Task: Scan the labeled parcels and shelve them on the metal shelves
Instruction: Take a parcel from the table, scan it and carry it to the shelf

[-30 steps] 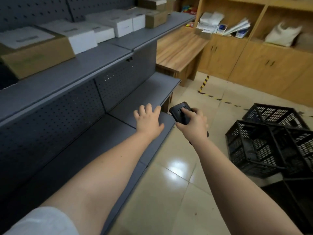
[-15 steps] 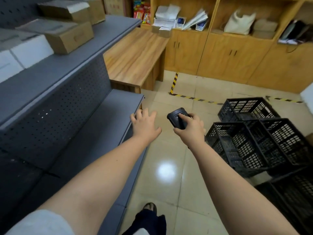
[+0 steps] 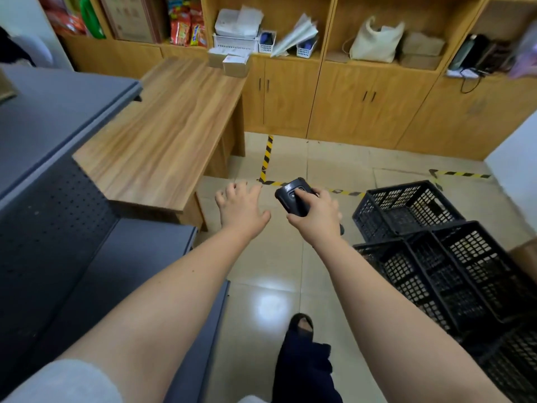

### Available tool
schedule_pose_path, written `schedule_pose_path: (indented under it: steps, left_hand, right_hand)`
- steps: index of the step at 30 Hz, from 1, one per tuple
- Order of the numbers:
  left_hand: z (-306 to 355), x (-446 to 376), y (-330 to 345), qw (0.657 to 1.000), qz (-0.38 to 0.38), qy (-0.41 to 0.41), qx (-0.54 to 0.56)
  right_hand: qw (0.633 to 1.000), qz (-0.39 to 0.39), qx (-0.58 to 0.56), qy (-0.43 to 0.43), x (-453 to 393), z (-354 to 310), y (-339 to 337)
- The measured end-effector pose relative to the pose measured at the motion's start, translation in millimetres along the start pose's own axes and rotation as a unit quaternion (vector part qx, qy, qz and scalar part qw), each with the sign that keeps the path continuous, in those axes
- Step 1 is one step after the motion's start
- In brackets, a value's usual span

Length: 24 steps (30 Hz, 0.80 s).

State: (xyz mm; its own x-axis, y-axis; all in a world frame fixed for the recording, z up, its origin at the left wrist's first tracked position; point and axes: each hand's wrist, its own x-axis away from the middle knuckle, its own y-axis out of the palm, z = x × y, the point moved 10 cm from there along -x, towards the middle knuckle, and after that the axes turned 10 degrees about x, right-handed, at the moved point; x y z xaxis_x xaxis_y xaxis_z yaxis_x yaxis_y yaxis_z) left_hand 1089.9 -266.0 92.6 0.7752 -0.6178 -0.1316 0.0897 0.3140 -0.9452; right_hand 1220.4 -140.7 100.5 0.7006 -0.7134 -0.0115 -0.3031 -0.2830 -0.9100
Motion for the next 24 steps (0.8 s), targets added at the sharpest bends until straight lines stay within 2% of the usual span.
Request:
schedule_pose_path:
  steps: [5, 10, 17, 24]
  left_hand:
    - [20.0, -130.0, 23.5, 0.999, 0.028, -0.044, 0.011]
    - [22.4, -233.3, 42.9, 0.993, 0.011, -0.113, 0.028]
    - [-11.1, -346.4, 82.5, 0.967, 0.002, -0.233, 0.102]
    - [-32.8, -541.7, 115.6, 0.971, -0.004, -0.218, 0.1]
  right_hand:
    - [1.0, -0.009, -0.015, -0.024, -139.1, 14.2, -3.4]
    - [0.998, -0.038, -0.007, -0.054, -261.3, 20.6, 0.8]
    - [0.996, -0.076, -0.029, -0.04, -410.8, 16.6, 37.8]
    - [0.996, -0.068, -0.011, -0.06, -603.8, -10.5, 61.6]
